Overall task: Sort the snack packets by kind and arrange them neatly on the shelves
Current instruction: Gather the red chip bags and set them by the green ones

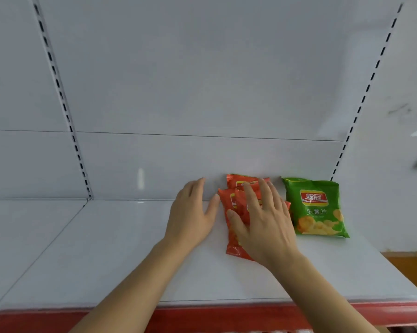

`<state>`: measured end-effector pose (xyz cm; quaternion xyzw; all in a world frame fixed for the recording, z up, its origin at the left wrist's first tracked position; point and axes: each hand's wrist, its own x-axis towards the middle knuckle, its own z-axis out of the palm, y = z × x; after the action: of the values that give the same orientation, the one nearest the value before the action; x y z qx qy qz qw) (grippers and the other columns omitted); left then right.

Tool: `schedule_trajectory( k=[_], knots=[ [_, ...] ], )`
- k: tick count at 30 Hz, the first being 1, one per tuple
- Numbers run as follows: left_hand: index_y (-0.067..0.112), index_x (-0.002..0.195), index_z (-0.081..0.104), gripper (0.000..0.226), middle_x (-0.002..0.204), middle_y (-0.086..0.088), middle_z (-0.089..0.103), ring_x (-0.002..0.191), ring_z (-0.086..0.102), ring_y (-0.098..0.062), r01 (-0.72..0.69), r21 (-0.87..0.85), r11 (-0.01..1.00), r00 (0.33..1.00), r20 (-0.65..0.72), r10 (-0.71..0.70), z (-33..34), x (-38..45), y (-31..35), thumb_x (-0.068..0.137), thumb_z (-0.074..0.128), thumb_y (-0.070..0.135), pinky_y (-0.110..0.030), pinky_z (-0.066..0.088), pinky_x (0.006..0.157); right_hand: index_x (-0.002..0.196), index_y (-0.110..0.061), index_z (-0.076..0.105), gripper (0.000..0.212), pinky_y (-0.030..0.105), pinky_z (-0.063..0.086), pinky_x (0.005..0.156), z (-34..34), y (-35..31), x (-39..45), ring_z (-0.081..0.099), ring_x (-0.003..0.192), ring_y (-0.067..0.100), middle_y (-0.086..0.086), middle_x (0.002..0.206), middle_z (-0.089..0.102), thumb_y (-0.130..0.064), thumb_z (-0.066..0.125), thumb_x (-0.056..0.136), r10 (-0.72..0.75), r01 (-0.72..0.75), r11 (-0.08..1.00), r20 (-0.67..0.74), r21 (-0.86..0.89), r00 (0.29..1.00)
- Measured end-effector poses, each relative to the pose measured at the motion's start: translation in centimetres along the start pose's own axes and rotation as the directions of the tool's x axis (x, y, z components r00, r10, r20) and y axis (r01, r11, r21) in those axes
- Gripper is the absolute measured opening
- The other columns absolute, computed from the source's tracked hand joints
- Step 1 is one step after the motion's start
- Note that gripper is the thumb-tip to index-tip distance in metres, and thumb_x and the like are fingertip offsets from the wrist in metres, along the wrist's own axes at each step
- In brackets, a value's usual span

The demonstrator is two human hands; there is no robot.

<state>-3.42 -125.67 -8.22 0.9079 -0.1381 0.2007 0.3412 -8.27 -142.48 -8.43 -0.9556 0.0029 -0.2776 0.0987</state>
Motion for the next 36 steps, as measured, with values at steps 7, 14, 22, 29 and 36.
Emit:
schedule_trajectory(
  k=[7,14,22,29,36],
  knots=[
    [0.01,0.157,0.038,0.062,0.157,-0.009,0.045,0.147,0.039,-0.027,-0.022,0.13,0.991,0.997,-0.072,0.032,-7.2,-3.1,-4.3,0.106,0.049,0.042,-0.043,0.034,0.121,0.159,-0.024,0.017,0.078,0.042,0.007,0.124,-1.1,-7.7,-1.1,0.001,0.155,0.027,0.01,0.167,0.01,-0.069,0.015,0.095,-0.104,0.108,0.993,0.093,-0.041,0.99],
    [0.019,0.165,0.017,0.068,0.172,-0.005,0.019,0.159,0.013,-0.023,0.058,0.288,0.956,0.993,-0.111,-0.026,-18.3,-8.4,-11.6,0.107,0.034,0.051,-0.04,0.012,0.13,0.16,-0.023,0.009,0.078,0.042,0.004,0.124,-1.1,-21.1,-3.8,-0.002,0.155,0.028,0.01,0.168,0.004,-0.068,0.01,0.096,-0.191,0.191,0.981,0.13,0.006,0.973],
    [0.018,0.165,0.018,0.068,0.172,-0.008,0.02,0.159,0.013,-0.027,0.242,0.411,0.879,0.962,-0.218,-0.163,-30.8,-15.9,-22.5,0.107,0.033,0.052,-0.041,0.009,0.129,0.16,-0.023,0.006,0.08,0.043,0.002,0.126,2.4,-38.2,-6.9,-0.007,0.155,0.027,0.01,0.168,0.0,-0.068,0.005,0.093,-0.357,0.338,0.933,0.19,0.123,0.915],
    [0.017,0.154,0.042,0.071,0.158,-0.008,0.044,0.15,0.034,-0.03,0.383,0.457,0.803,0.91,-0.337,-0.242,-40.2,-19.3,-32.6,0.1,0.023,0.059,-0.049,0.03,0.123,0.16,-0.022,0.014,0.081,0.044,0.007,0.125,6.3,-52.6,-6.6,0.0,0.155,0.028,0.011,0.167,0.009,-0.067,0.007,0.093,-0.522,0.479,0.845,0.167,0.239,0.837],
    [0.014,0.157,0.038,0.078,0.159,-0.008,0.043,0.15,0.035,-0.029,0.499,0.493,0.713,0.859,-0.394,-0.328,-47.8,-18.8,-42.1,0.099,0.021,0.062,-0.047,0.028,0.123,0.15,-0.013,0.042,0.08,0.053,0.032,0.116,11.2,-65.1,-3.3,0.031,0.147,0.039,0.02,0.155,0.04,-0.065,0.019,0.093,-0.589,0.536,0.774,0.072,0.338,0.805]
  ],
)
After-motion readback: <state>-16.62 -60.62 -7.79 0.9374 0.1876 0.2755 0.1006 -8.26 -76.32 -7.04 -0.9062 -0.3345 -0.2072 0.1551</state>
